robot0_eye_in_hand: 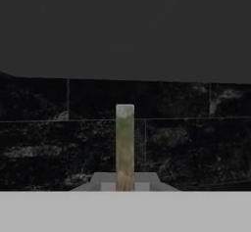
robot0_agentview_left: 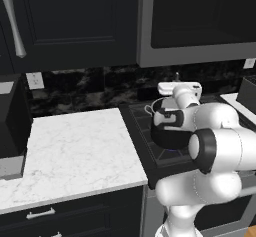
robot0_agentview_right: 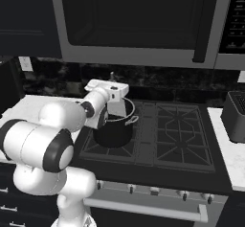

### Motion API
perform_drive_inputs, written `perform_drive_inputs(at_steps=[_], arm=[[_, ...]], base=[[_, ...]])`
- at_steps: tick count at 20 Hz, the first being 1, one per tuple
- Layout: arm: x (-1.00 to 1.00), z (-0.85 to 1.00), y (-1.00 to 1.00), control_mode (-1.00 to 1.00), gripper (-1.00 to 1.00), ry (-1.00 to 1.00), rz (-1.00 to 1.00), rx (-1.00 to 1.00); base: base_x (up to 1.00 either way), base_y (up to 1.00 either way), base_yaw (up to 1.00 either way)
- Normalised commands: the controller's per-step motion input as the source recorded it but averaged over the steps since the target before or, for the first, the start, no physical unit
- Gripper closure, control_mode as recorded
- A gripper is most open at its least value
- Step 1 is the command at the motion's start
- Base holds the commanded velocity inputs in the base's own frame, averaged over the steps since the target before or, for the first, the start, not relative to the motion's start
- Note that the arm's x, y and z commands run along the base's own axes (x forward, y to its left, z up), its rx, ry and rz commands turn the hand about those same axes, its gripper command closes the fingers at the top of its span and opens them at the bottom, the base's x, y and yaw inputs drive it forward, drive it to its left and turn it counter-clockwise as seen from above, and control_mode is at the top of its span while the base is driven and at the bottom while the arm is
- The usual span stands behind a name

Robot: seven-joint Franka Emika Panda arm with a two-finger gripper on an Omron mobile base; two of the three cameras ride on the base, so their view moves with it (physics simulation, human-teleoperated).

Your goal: Put the lime and lemon wedge in the pot. Retrieve the spatula and lightly stir the vegetables in the pot.

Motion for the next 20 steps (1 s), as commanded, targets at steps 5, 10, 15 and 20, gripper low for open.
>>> perform_drive_inputs(at_steps=[5, 10, 15, 20], arm=[[0.08, -0.8, 0.01, -1.0, 1.0, -0.22, 0.1, -0.12], [0.45, -0.71, 0.0, -1.0, 1.0, 0.0, 0.29, -0.02], [0.38, -0.6, -0.03, -1.0, 1.0, -0.02, 0.27, -0.03], [-0.15, -0.81, -0.33, -1.0, 1.0, -0.02, 0.19, -0.05]], base=[[0.0, 0.0, 0.0], [0.0, 0.0, 0.0], [0.0, 0.0, 0.0], [0.0, 0.0, 0.0]])
